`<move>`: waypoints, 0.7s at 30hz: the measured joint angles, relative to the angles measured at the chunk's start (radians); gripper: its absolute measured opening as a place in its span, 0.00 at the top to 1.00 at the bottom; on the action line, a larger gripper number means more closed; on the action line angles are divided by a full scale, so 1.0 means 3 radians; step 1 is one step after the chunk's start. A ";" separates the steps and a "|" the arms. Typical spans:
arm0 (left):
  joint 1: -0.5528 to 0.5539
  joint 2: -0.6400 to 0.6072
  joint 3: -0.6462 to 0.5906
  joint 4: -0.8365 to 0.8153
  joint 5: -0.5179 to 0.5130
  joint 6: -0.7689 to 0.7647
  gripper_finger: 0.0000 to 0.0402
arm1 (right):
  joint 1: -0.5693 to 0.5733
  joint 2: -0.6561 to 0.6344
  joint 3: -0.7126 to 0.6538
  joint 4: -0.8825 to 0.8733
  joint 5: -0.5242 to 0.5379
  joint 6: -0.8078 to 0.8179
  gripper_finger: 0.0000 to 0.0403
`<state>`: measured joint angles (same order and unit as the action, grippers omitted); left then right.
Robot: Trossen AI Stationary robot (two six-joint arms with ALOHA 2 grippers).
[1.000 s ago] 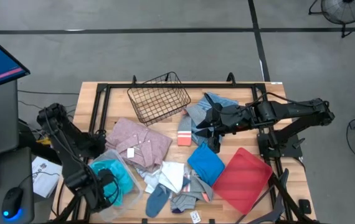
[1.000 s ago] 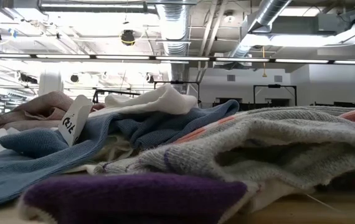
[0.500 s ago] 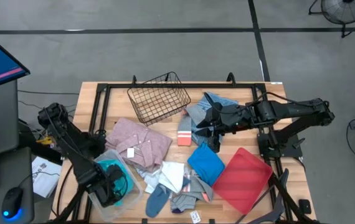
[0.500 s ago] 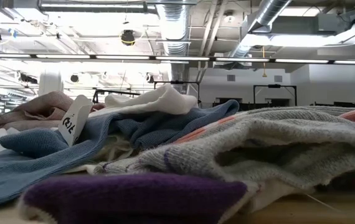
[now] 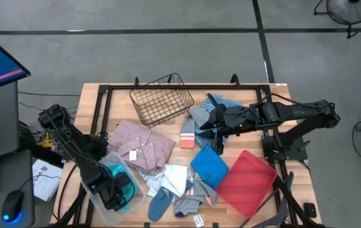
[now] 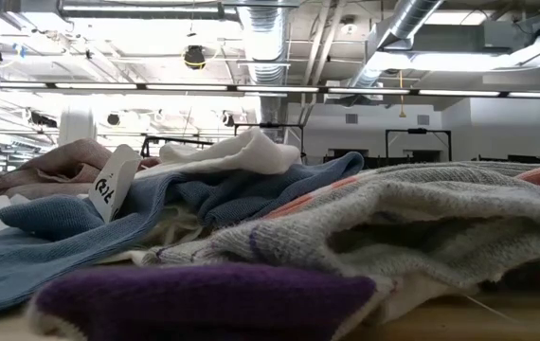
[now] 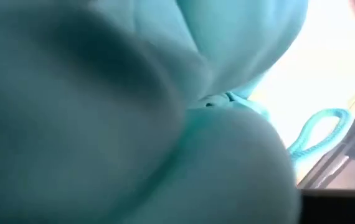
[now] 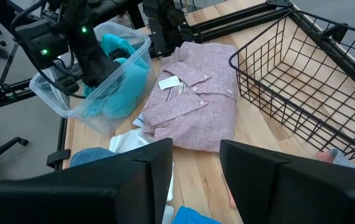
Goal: Pick & Place Cloths
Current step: Put the light blue shorts into the transparent bin, then put the blue shorts into the transparent bin
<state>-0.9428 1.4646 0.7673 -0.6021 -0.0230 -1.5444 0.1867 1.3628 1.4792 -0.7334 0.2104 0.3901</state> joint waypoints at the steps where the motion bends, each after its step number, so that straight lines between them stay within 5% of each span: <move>1: -0.0005 -0.0011 -0.0005 0.0002 0.0009 0.0003 1.00 | 0.0000 0.0000 0.0000 0.0000 0.0000 -0.0001 0.67; 6: -0.0013 -0.0284 -0.0011 0.0020 0.0032 -0.0002 1.00 | -0.0012 0.0000 0.0000 0.0001 0.0000 -0.0025 0.67; 13: 0.0008 -0.1222 -0.0011 0.0301 -0.0070 -0.0114 1.00 | -0.0045 0.0000 0.0000 0.0005 0.0000 -0.0024 0.67; 17: 0.0008 -0.1783 -0.0011 0.0633 -0.0463 -0.0209 1.00 | -0.0046 0.0000 0.0000 0.0020 0.0000 -0.0025 0.67; 21: 0.0008 -0.2198 -0.0009 0.1025 -0.1355 -0.0072 1.00 | -0.0045 0.0000 0.0000 0.0019 0.0000 -0.0024 0.67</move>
<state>-0.9405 0.8052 0.7647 -0.2945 -0.4296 -1.5661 0.1734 1.3628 1.4792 -0.7277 0.2104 0.3828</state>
